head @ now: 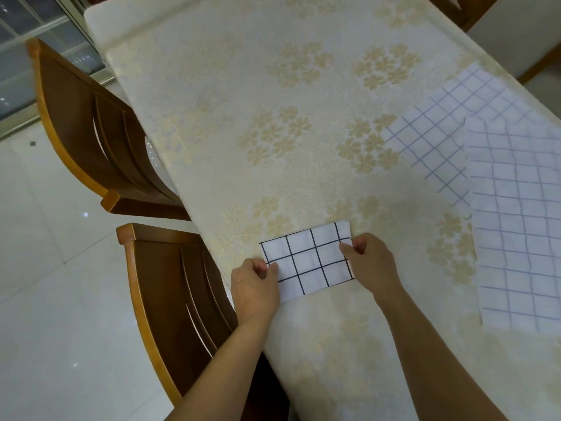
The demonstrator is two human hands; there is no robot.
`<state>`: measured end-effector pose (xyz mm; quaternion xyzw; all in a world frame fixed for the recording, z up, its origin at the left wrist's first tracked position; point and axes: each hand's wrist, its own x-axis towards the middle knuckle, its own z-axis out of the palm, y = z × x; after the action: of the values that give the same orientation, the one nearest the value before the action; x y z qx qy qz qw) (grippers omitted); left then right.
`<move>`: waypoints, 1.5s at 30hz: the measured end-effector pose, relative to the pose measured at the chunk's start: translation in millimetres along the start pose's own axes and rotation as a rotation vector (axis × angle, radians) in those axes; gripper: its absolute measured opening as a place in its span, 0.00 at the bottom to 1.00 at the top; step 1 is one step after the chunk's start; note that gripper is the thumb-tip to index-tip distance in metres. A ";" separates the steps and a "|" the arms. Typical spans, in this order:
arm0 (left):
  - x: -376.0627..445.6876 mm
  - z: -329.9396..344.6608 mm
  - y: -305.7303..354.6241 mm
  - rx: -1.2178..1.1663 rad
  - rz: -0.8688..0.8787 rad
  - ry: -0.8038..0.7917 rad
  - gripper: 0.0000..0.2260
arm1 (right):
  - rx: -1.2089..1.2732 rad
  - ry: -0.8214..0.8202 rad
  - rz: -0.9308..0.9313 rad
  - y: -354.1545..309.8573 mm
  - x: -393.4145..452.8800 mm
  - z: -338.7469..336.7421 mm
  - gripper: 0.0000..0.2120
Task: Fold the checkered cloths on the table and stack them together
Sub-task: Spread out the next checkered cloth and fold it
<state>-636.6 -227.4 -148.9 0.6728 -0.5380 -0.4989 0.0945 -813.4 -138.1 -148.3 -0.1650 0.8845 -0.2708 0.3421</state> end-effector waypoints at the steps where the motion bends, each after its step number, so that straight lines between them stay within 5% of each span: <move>1: -0.5 -2.0 2.0 -0.009 0.013 -0.012 0.08 | 0.055 -0.006 0.009 -0.2 -2.5 -2.5 0.09; 15: 16.3 -10.0 7.2 -0.274 -0.115 -0.224 0.04 | 0.645 -0.064 0.276 2.7 -12.8 1.2 0.07; 19: 19.5 -13.8 6.6 -0.217 -0.062 -0.284 0.10 | 0.787 -0.114 0.259 0.7 -17.8 -1.8 0.15; 23: 24.2 -16.5 6.6 -0.239 -0.067 -0.327 0.09 | 0.867 -0.189 0.224 -2.2 -24.0 -7.7 0.10; 28: 21.8 -20.0 14.1 -0.234 0.027 -0.329 0.11 | 0.728 -0.136 0.189 4.3 -26.5 -2.1 0.07; 37: 10.1 -22.6 20.6 0.042 0.376 -0.300 0.12 | 0.297 0.167 -0.035 5.0 -49.2 12.7 0.20; 45: -12.3 -20.7 29.2 0.009 0.433 -0.316 0.16 | 0.350 0.299 -0.106 9.4 -81.5 0.9 0.17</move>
<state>-638.0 -237.6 -112.5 0.4563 -0.6798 -0.5634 0.1110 -755.8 -92.0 -112.4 -0.1076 0.8549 -0.4593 0.2158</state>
